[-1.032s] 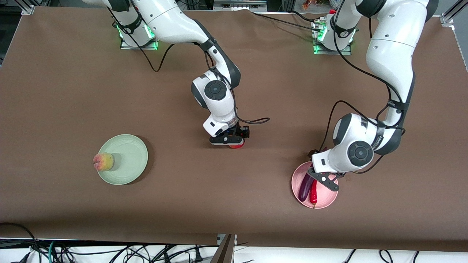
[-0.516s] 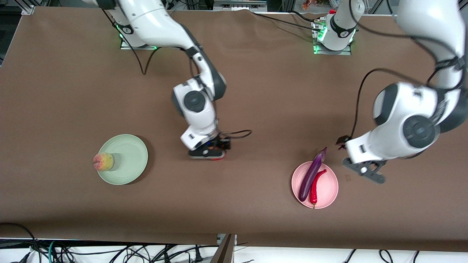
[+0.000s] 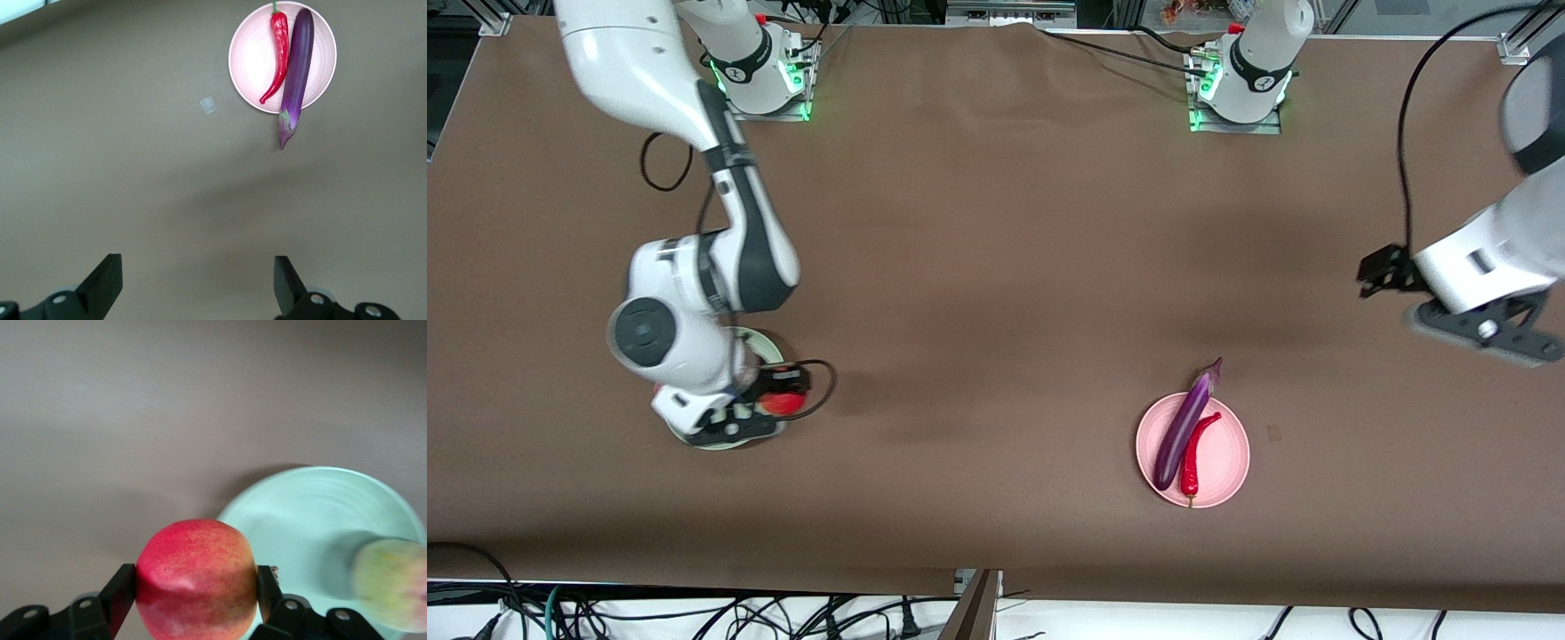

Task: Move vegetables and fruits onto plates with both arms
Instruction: 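Carry the pomegranate toward the green plate while the left gripper returns to rest, then lower the pomegranate onto the green plate and open the right gripper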

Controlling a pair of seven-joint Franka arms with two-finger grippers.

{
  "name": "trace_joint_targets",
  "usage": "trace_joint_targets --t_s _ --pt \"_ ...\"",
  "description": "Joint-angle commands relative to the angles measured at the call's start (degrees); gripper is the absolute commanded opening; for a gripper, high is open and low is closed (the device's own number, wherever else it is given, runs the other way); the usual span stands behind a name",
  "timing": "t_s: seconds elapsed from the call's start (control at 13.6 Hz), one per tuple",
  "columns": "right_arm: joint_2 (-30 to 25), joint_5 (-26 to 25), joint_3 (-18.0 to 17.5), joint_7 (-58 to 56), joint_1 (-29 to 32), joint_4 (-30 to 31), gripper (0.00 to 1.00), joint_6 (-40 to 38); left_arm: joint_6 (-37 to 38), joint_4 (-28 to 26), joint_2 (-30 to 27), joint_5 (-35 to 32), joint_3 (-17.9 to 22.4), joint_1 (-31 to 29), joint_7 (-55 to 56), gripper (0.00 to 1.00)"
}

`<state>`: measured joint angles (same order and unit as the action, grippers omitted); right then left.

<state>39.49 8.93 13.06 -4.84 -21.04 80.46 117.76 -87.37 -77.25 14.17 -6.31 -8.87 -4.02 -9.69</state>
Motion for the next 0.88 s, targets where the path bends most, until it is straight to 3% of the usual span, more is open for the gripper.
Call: trace_joint_targets --t_s 0.0,0.22,0.44,0.52,0.66,0.81 --pt "0.0 0.0 -0.1 -4.5 2.9 1.3 0.12 -1.0 -3.0 -10.7 -9.3 2.7 1.5 0.9 13.8 1.00" --pt "2.1 -0.1 -0.1 -7.6 5.7 1.6 0.13 -0.3 -12.1 -20.8 -15.0 3.9 2.4 1.1 15.6 1.00" --pt "4.4 0.2 -0.1 -6.8 5.8 1.6 0.14 0.4 -8.5 -20.8 -16.5 4.9 6.4 5.4 14.2 1.00" --pt "5.1 0.3 -0.1 -6.9 6.1 1.6 0.21 1.3 -7.4 -20.6 -16.5 4.9 6.4 5.4 14.0 1.00" --pt "5.1 0.3 -0.1 -6.7 6.2 1.4 1.00 1.9 -6.4 -19.4 -15.8 5.0 6.4 4.8 13.8 1.00" --pt "3.5 0.4 -0.1 -7.4 6.4 0.9 1.00 1.0 -6.1 -19.2 -15.6 4.9 6.2 4.8 13.7 1.00"
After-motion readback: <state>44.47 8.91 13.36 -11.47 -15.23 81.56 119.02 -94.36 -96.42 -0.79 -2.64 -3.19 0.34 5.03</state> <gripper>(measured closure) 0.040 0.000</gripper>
